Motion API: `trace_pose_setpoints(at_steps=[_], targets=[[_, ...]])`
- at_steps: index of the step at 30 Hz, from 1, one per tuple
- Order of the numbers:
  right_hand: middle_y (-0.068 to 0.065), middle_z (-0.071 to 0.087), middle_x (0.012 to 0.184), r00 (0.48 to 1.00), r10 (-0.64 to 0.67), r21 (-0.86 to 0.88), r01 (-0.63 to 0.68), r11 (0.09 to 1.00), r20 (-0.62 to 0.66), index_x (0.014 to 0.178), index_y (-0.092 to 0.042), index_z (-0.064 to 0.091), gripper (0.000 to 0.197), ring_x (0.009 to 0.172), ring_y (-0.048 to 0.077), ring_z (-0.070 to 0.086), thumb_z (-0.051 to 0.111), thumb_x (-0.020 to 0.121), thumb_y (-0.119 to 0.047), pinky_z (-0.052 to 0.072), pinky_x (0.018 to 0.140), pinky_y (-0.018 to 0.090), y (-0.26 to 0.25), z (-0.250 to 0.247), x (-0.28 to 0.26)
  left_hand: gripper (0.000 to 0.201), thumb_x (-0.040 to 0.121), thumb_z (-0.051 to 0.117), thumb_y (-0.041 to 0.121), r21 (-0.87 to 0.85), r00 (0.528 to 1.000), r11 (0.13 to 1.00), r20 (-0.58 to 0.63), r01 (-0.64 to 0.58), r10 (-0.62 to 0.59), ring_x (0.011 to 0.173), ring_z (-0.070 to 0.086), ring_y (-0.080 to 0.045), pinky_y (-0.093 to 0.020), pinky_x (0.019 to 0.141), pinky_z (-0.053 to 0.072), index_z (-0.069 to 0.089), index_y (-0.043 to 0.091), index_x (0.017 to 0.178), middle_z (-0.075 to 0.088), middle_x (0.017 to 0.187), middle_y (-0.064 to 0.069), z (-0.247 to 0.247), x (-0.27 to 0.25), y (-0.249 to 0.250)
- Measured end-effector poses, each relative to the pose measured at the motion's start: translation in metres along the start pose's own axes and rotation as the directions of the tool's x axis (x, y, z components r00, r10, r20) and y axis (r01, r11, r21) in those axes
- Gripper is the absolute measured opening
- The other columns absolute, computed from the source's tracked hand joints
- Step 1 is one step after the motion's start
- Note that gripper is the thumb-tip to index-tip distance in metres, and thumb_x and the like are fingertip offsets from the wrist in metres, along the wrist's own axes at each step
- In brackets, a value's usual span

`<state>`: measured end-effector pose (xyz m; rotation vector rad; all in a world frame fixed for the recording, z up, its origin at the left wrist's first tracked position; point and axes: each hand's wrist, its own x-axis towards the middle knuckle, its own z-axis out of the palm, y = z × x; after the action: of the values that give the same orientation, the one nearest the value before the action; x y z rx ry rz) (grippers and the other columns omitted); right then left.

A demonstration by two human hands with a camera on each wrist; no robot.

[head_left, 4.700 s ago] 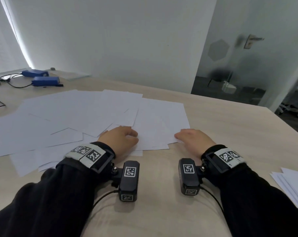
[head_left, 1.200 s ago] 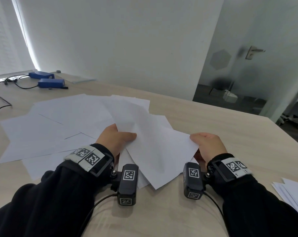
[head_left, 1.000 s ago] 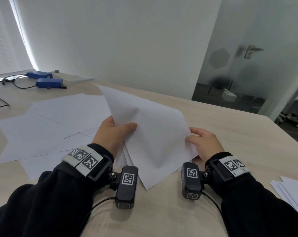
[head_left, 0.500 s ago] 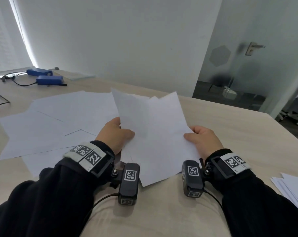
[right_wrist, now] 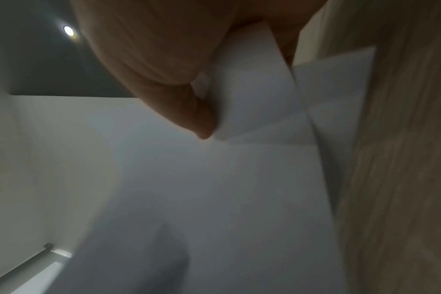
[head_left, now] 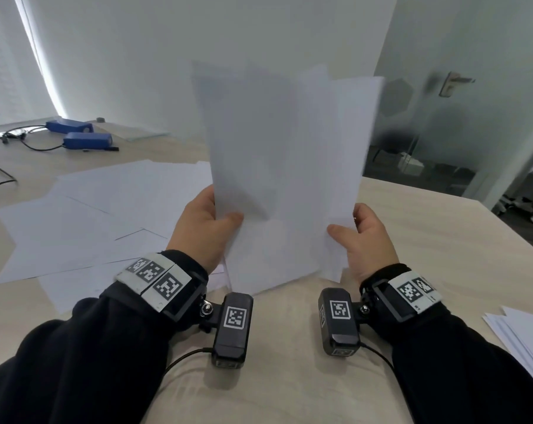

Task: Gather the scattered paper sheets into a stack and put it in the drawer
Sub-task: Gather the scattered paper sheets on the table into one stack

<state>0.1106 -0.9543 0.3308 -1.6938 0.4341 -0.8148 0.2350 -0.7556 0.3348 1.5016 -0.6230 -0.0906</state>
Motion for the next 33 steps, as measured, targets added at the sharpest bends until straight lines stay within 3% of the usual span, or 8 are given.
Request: trace_pose_setpoints(at_steps=[2, 6, 11, 16, 19, 21, 27, 33], targets=[[0.002, 0.074, 0.097, 0.999, -0.037, -0.006, 0.036, 0.999, -0.026, 0.104, -0.014, 0.063, 0.023, 0.089, 0.015, 0.072, 0.063, 0.088, 0.001, 0.057, 0.077, 0.031, 0.001, -0.001, 0.001, 0.031, 0.09, 0.065, 0.009, -0.016, 0.999, 0.999, -0.041, -0.035, 0.034, 0.091, 0.072, -0.006, -0.03, 0.081, 0.057, 0.067, 0.039, 0.096, 0.076, 0.096, 0.017, 0.001, -0.002, 0.004], [-0.005, 0.075, 0.103, 0.999, -0.033, 0.061, 0.034, 0.998, -0.018, 0.111, -0.024, 0.064, 0.028, 0.095, 0.011, 0.071, 0.07, 0.087, -0.011, 0.054, 0.082, 0.026, -0.003, 0.002, -0.003, 0.02, 0.095, 0.065, 0.023, -0.036, 0.997, 0.998, -0.055, -0.061, 0.059, 0.097, 0.069, -0.001, -0.023, 0.083, 0.053, 0.063, 0.031, 0.113, 0.074, 0.106, 0.016, 0.003, -0.002, 0.007], [-0.002, 0.074, 0.107, 0.995, -0.086, 0.103, 0.091, 0.991, -0.051, 0.117, -0.02, 0.06, 0.032, 0.099, 0.013, 0.07, 0.072, 0.087, -0.017, 0.055, 0.086, 0.03, -0.006, 0.002, -0.005, 0.031, 0.097, 0.061, 0.031, -0.087, 0.999, 0.996, -0.016, -0.033, 0.031, 0.104, 0.065, 0.002, -0.025, 0.089, 0.049, 0.055, 0.032, 0.127, 0.07, 0.112, 0.02, 0.006, -0.004, 0.006], [0.02, 0.067, 0.108, 0.996, 0.072, -0.168, -0.08, 0.983, -0.054, 0.11, 0.0, 0.066, 0.021, 0.103, 0.032, 0.063, 0.055, 0.098, -0.014, 0.047, 0.09, 0.038, 0.005, -0.001, 0.001, 0.018, 0.099, 0.05, 0.025, -0.055, 0.998, 0.998, -0.05, 0.022, -0.025, 0.076, 0.061, 0.012, -0.018, 0.071, 0.045, 0.058, 0.035, 0.112, 0.068, 0.086, 0.028, 0.005, -0.005, 0.005], [0.003, 0.07, 0.1, 0.994, -0.041, -0.109, 0.03, 0.994, -0.1, 0.102, -0.021, 0.061, 0.009, 0.093, 0.02, 0.068, 0.058, 0.095, -0.015, 0.054, 0.082, 0.032, -0.005, 0.002, -0.001, 0.015, 0.098, 0.05, 0.028, 0.035, 0.996, 0.999, -0.08, 0.032, -0.029, 0.078, 0.065, 0.006, -0.026, 0.073, 0.047, 0.06, 0.039, 0.1, 0.07, 0.087, 0.024, 0.004, 0.001, 0.003], [0.0, 0.07, 0.097, 0.987, -0.114, -0.054, 0.109, 0.993, -0.117, 0.1, -0.021, 0.056, 0.01, 0.088, 0.016, 0.068, 0.06, 0.093, -0.016, 0.056, 0.079, 0.031, -0.008, 0.005, -0.001, 0.014, 0.098, 0.049, 0.03, 0.075, 0.996, 0.996, -0.071, 0.054, -0.049, 0.081, 0.068, -0.001, -0.029, 0.074, 0.052, 0.062, 0.034, 0.102, 0.071, 0.087, 0.02, 0.003, 0.004, 0.0], [-0.009, 0.073, 0.1, 0.994, -0.062, -0.075, 0.055, 0.996, -0.085, 0.103, -0.027, 0.061, 0.015, 0.091, 0.012, 0.071, 0.057, 0.093, -0.016, 0.055, 0.084, 0.036, 0.0, 0.005, 0.0, 0.041, 0.072, 0.052, 0.02, 0.13, 0.984, 0.979, 0.071, 0.155, -0.165, 0.096, 0.069, -0.017, -0.048, 0.09, 0.056, 0.058, 0.043, 0.105, 0.072, 0.1, 0.012, 0.001, -0.001, -0.001], [-0.007, 0.075, 0.088, 0.975, -0.151, -0.021, 0.15, 0.988, -0.165, 0.097, -0.021, 0.069, 0.006, 0.081, 0.009, 0.071, 0.065, 0.093, -0.02, 0.057, 0.071, 0.025, -0.007, 0.005, -0.003, 0.02, 0.096, 0.057, 0.018, 0.076, 1.0, 0.997, -0.025, 0.0, 0.002, 0.085, 0.071, -0.003, -0.027, 0.075, 0.054, 0.065, 0.033, 0.107, 0.074, 0.096, 0.015, 0.003, -0.004, 0.006]])
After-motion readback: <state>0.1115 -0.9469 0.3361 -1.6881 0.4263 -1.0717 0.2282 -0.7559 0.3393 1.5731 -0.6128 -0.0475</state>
